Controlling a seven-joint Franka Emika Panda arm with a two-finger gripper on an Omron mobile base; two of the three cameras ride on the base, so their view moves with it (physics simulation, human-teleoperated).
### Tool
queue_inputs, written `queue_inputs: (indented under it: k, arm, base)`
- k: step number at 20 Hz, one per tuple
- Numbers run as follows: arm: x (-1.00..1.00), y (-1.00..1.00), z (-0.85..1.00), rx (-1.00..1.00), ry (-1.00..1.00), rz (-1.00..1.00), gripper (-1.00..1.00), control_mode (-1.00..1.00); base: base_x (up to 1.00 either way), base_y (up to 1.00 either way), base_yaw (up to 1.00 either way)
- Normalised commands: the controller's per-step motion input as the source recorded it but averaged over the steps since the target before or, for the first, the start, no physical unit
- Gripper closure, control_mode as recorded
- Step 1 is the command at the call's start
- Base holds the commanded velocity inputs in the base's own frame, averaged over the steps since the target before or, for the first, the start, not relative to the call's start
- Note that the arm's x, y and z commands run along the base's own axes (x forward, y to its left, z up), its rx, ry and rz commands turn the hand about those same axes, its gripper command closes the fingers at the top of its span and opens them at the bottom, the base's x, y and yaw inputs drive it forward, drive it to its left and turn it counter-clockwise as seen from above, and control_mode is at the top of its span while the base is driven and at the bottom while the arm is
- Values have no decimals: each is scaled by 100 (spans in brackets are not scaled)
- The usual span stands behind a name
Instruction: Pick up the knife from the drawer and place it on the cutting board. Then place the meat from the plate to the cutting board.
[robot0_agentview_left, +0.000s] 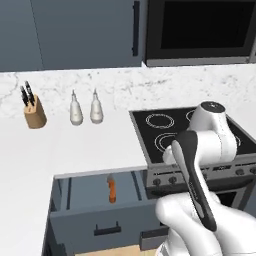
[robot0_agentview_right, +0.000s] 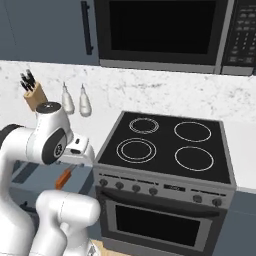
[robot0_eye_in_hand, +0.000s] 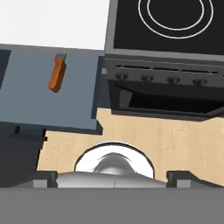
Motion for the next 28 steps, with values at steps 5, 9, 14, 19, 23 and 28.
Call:
queue_inputs:
  k: [5,9,14,19,23,28]
  arm:
    - [0,0,0,0,0,0,-100,100]
    - [0,0,0,0,0,0,-100,100]
    - [0,0,0,0,0,0,-100,100]
    - [0,0,0,0,0,0,-100,100]
    - [0,0,0,0,0,0,-100,100]
    - [0,0,0,0,0,1,-100,-100]
  base:
    - [1,-76,38]
    - [21,-77,41]
    - [42,-1,35]
    - [37,5,34]
    - [17,0,38]
    - [16,0,22]
